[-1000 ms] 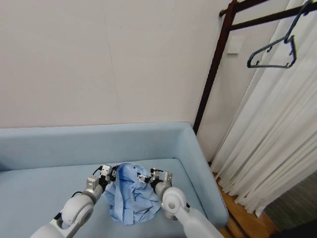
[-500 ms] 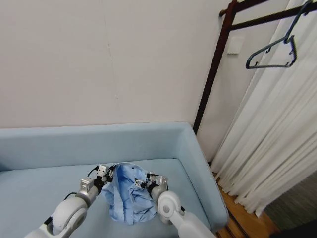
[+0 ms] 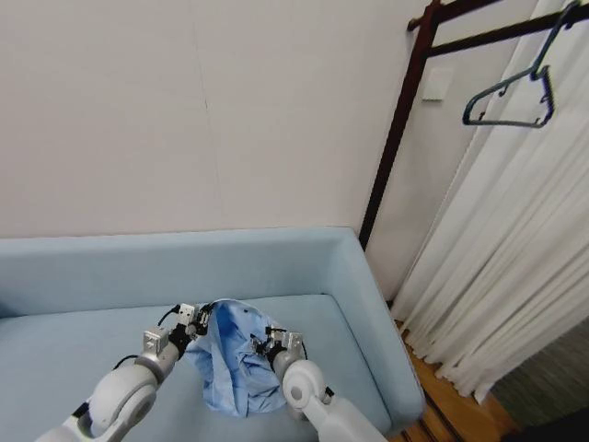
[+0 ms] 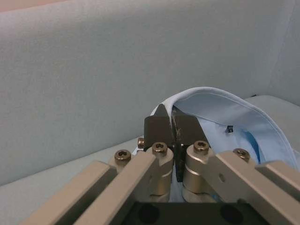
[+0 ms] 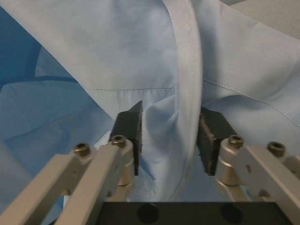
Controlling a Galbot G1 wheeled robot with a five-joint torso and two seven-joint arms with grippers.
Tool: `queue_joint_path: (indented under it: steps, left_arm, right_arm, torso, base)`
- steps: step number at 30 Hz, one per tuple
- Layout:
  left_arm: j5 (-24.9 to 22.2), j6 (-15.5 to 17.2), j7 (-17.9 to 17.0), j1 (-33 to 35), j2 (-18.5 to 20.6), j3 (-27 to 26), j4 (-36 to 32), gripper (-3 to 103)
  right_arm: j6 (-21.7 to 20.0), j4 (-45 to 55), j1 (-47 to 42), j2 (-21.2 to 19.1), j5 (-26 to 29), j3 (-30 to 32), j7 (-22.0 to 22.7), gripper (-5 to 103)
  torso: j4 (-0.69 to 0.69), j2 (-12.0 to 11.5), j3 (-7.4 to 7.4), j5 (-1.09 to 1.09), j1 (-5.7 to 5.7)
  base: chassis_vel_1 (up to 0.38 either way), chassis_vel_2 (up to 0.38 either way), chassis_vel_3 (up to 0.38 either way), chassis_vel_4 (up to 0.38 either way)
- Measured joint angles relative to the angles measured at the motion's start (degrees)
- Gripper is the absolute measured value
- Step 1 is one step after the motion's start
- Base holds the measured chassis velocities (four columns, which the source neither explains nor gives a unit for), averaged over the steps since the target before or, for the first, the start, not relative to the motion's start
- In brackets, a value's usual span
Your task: Pick up the clothes from the sofa and hang them on the clothes hanger.
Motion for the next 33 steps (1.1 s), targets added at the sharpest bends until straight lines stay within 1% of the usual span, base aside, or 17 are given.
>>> queue_joint_path:
  steps: [1, 3, 4, 6, 9, 17, 21, 24, 25, 26, 28, 29, 30, 33]
  left_arm:
    - [0.0, 0.0, 0.0, -0.1, 0.0, 0.0, 0.1, 1]
    - [-0.1, 0.0, 0.0, -0.2, 0.0, 0.0, 0.3, 1]
    - [-0.1, -0.1, 0.0, -0.3, 0.0, 0.0, 0.5, 1]
    - [-0.1, -0.1, 0.0, -0.4, 0.0, 0.0, 0.6, 1]
    - [-0.1, -0.2, 0.3, -0.6, -0.2, 0.0, 1.1, 1]
    - [-0.1, -0.4, 0.7, -0.6, -0.3, 0.1, 1.5, 1]
    - [0.0, -0.5, 0.8, -0.6, -0.6, -0.1, 1.6, 1]
    - [0.1, -0.6, 0.8, -0.4, -1.2, -0.7, 1.5, 1]
    - [0.1, -0.6, 0.8, -0.4, -1.2, -0.7, 1.5, 1]
    - [0.1, -0.7, 0.8, -0.3, -1.3, -1.0, 1.3, 1]
    - [0.1, -0.8, 0.8, -0.3, -1.5, -1.9, 0.4, 1]
    - [0.1, -0.8, 0.8, -0.3, -1.5, -1.9, 0.4, 1]
    - [0.1, -0.9, 0.8, -0.3, -1.5, -2.3, -0.2, 1]
    - [0.1, -1.1, 0.9, -0.1, -1.2, -3.9, -2.7, 1]
  right_arm:
    - [0.0, 0.0, 0.0, -0.1, -0.1, 0.0, 0.0, 28]
    - [0.1, 0.0, 0.0, -0.2, -0.1, 0.1, -0.1, 28]
    - [0.1, 0.0, 0.0, -0.4, -0.2, 0.1, -0.1, 16]
    - [0.1, 0.1, 0.0, -0.6, -0.3, 0.1, -0.1, 16]
    - [0.2, 0.6, 0.1, -1.4, -0.3, 0.0, -0.1, 2]
    - [0.3, 0.8, 1.0, -1.7, -0.4, 0.9, -0.1, 0]
    - [0.3, 2.7, 1.3, -2.8, -0.6, 1.8, -0.1, 0]
    - [0.3, 6.7, 1.7, -5.9, -0.6, 2.5, 0.6, 0]
    - [0.3, 6.7, 1.7, -5.9, -0.6, 2.5, 0.6, 0]
    - [0.3, 8.0, 1.8, -7.0, -0.5, 2.5, 0.8, 0]
    - [0.2, 11.9, 2.5, -10.5, 0.4, 2.6, 1.3, 0]
    - [0.2, 11.9, 2.5, -10.5, 0.4, 2.6, 1.3, 0]
    - [0.1, 13.4, 2.8, -11.9, 1.1, 2.6, 1.5, 0]
    - [-0.7, 18.2, 4.7, -17.8, 3.7, 2.0, 1.5, 0]
  torso:
    - [0.0, 0.0, 0.0, 0.0, 0.0]
    - [0.0, 0.0, 0.0, 0.0, 0.0]
    - [0.0, 0.0, 0.0, 0.0, 0.0]
    - [0.0, 0.0, 0.0, 0.0, 0.0]
    - [0.0, 0.0, 0.0, 0.0, 0.0]
    - [0.0, 0.0, 0.0, 0.01, 0.0]
    - [0.0, 0.0, 0.0, 0.01, 0.0]
    - [0.0, 0.0, 0.0, 0.0, 0.0]
    - [0.0, 0.0, 0.0, 0.0, 0.0]
    - [0.0, 0.0, 0.0, 0.02, 0.0]
    - [0.0, 0.0, 0.0, 0.01, 0.0]
    - [0.0, 0.0, 0.0, 0.01, 0.0]
    - [0.0, 0.0, 0.0, 0.02, 0.0]
    - [0.0, 0.0, 0.0, 0.02, 0.0]
  base:
    - [0.0, 0.0, 0.0, 0.0]
    - [0.0, 0.0, 0.0, 0.0]
    - [0.0, 0.0, 0.0, 0.0]
    - [0.0, 0.0, 0.0, 0.0]
    - [0.0, 0.0, 0.0, 0.0]
    - [0.0, 0.0, 0.0, 0.0]
    - [0.0, 0.0, 0.0, 0.0]
    - [0.0, 0.0, 0.0, 0.0]
    - [0.0, 0.0, 0.0, 0.0]
    - [0.0, 0.0, 0.0, 0.0]
    - [0.0, 0.0, 0.0, 0.0]
    - [0.0, 0.0, 0.0, 0.0]
    - [0.0, 0.0, 0.0, 0.0]
    - [0.0, 0.0, 0.0, 0.0]
